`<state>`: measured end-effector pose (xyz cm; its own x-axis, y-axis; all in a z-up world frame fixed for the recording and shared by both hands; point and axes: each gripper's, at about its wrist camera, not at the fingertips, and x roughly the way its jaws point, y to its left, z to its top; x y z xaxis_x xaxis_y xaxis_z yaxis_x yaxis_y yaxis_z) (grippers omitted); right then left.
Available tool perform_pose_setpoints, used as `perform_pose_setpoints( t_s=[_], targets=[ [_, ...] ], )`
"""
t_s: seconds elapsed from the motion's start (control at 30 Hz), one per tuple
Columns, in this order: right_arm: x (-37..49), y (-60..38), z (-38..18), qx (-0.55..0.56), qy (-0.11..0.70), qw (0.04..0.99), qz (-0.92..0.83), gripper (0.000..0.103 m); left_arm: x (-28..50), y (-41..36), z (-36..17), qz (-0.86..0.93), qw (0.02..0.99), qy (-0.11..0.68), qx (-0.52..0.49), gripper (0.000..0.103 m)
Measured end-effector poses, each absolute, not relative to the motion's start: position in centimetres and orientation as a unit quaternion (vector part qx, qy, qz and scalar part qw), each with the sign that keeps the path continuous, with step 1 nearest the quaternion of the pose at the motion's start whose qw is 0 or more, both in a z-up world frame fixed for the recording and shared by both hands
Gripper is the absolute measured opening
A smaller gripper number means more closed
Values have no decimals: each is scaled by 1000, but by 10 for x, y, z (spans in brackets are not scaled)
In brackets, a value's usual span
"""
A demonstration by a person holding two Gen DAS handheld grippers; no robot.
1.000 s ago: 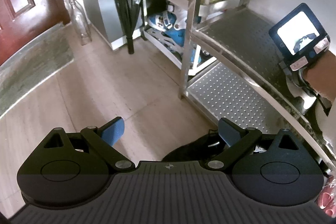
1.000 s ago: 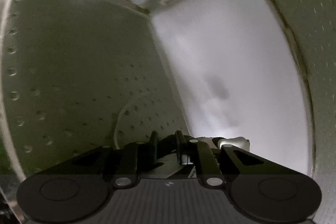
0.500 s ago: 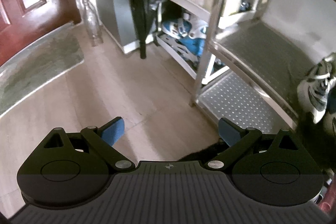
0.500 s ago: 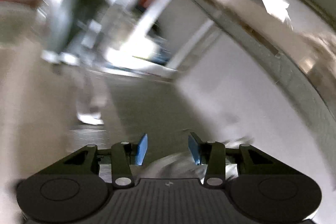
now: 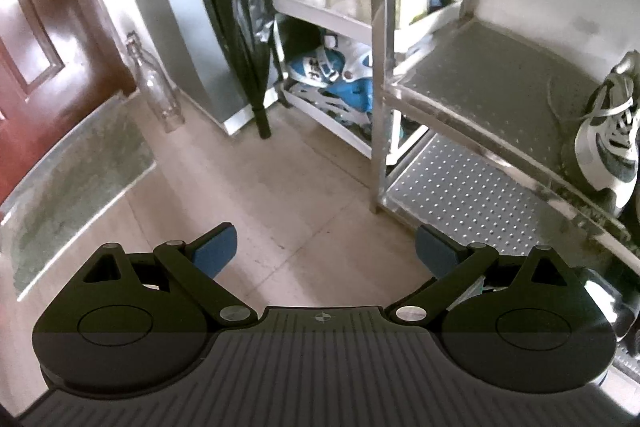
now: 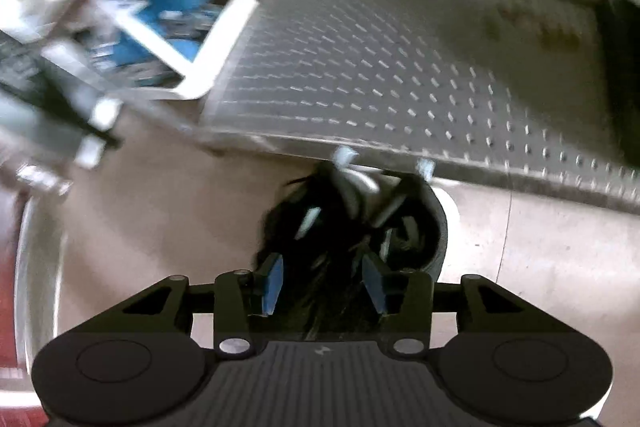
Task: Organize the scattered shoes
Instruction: 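Move the open right gripper down to the black sneakers on the floor, then grasp the black sneaker pair by the heels with the right gripper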
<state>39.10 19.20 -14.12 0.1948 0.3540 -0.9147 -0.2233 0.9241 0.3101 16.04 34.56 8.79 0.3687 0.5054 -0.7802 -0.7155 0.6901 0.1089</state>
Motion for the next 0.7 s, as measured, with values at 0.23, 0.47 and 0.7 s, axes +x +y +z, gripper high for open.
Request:
perform_pose_setpoints(
  t_s=[0.23,0.47,0.7],
  targets=[
    [409,224,-205,-22,621,772,131,67,151,361,88,395,803,423,-144,99],
    [390,229,-226,-75,609,771,170,38,152,361,87,394,803,425,-142,99],
    [322,200,-155,-23,557,787,264,25,141,366,92,412,802,407,-148,99]
  ],
)
